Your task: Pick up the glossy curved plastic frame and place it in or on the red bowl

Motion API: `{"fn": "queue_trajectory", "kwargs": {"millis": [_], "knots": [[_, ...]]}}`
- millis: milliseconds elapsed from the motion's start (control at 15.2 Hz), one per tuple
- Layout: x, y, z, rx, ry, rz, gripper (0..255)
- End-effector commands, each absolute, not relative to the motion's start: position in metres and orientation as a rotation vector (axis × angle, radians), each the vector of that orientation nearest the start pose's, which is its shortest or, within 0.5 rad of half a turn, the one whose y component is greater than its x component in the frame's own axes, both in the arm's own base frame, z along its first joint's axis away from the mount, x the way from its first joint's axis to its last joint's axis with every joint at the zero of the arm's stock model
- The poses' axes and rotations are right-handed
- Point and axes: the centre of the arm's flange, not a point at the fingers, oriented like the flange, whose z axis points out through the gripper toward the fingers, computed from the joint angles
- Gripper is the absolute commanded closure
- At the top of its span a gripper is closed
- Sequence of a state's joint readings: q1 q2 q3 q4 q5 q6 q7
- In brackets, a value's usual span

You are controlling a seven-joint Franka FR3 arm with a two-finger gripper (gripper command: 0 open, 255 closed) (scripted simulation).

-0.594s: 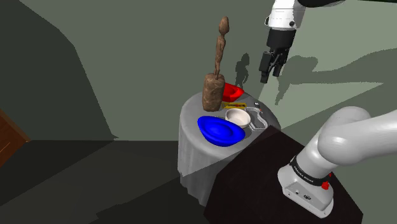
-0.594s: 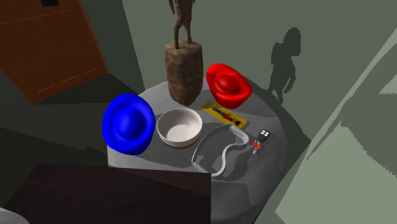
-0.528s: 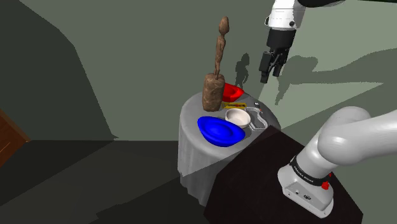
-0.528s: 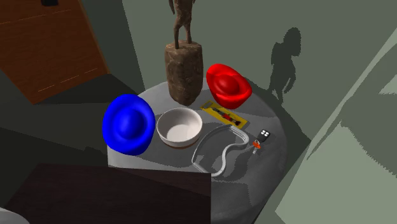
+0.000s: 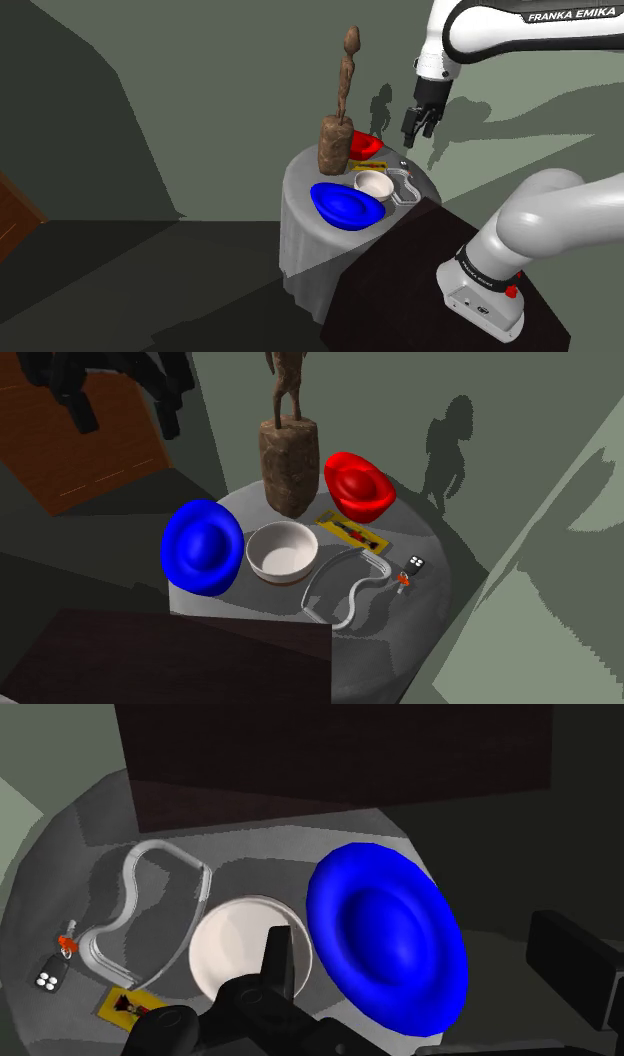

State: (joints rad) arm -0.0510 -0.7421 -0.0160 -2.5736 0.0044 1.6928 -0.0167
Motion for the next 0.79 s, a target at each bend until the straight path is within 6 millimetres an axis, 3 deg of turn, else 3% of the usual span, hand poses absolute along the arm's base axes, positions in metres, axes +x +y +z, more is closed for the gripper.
{"fn": "queue_trajectory", "kwargs": {"millis": [0, 726], "knots": [[0.312, -0.035, 0.461, -3.119, 0.095, 0.199, 0], [0.324, -0.116, 0.346, -3.149, 0.231, 0.123, 0]]}}
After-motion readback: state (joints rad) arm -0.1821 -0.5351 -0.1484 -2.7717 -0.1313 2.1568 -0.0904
